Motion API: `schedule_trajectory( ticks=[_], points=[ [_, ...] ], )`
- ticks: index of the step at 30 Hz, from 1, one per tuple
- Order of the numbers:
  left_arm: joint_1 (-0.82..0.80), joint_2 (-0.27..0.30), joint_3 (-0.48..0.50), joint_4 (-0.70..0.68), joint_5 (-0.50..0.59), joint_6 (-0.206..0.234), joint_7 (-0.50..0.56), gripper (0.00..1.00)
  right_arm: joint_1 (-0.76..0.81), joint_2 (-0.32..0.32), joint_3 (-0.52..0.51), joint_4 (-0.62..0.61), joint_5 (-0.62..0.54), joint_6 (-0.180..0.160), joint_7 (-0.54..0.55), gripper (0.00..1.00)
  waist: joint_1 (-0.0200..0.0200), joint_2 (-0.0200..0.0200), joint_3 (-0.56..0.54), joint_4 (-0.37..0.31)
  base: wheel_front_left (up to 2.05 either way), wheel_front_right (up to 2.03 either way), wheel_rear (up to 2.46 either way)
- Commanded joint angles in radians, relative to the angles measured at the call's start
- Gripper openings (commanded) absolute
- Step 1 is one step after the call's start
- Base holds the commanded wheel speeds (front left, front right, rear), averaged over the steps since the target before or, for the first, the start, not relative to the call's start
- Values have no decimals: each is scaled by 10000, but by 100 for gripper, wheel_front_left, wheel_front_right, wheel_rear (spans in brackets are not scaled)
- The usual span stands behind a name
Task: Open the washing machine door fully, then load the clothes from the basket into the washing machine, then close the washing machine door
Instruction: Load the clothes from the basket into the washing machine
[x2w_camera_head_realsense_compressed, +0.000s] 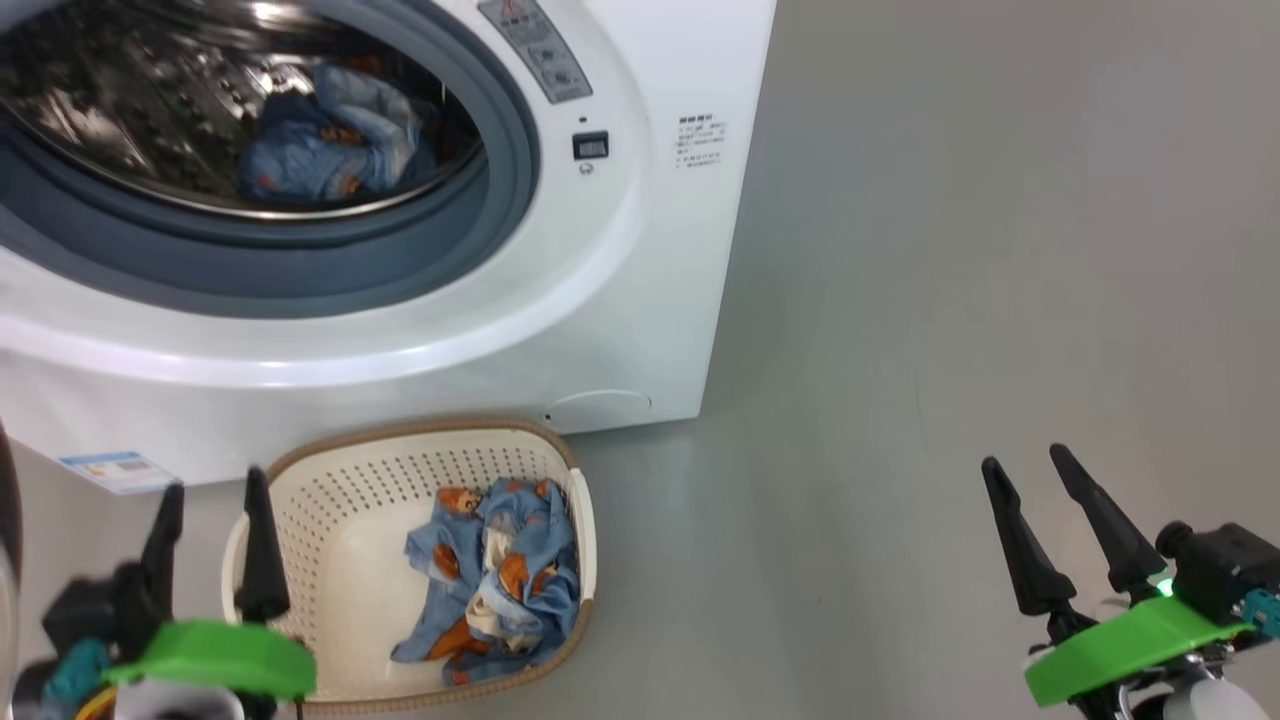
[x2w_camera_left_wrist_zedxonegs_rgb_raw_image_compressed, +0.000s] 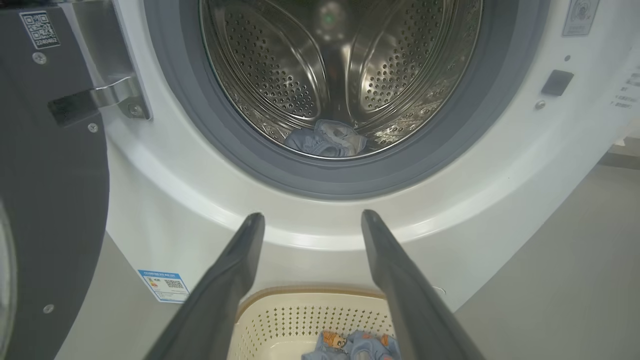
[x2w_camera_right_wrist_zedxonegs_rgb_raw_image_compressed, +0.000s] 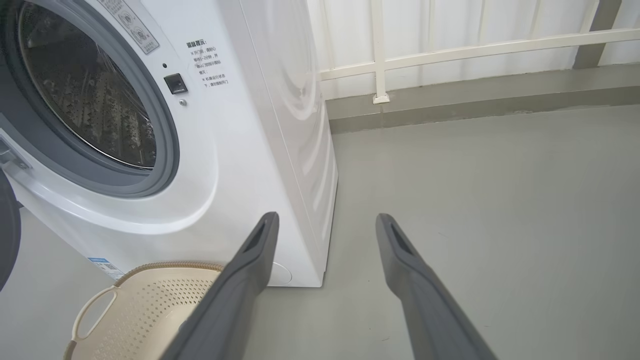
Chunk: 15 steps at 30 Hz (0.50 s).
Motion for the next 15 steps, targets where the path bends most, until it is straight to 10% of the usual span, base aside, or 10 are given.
schedule_trajectory(
  ticks=[1, 15],
  points=[
    [180, 190, 321, -374, -28, -15, -55, 100, 179, -211, 129, -203, 118, 29, -118, 100, 0, -1, -218, 22, 0, 0, 0],
    [2000, 286, 544, -1726, -326, -15, -55, 100, 862, 18, -169, -346, -128, 29, -118, 100, 0, -1, -740, 81, 0, 0, 0]
  ],
)
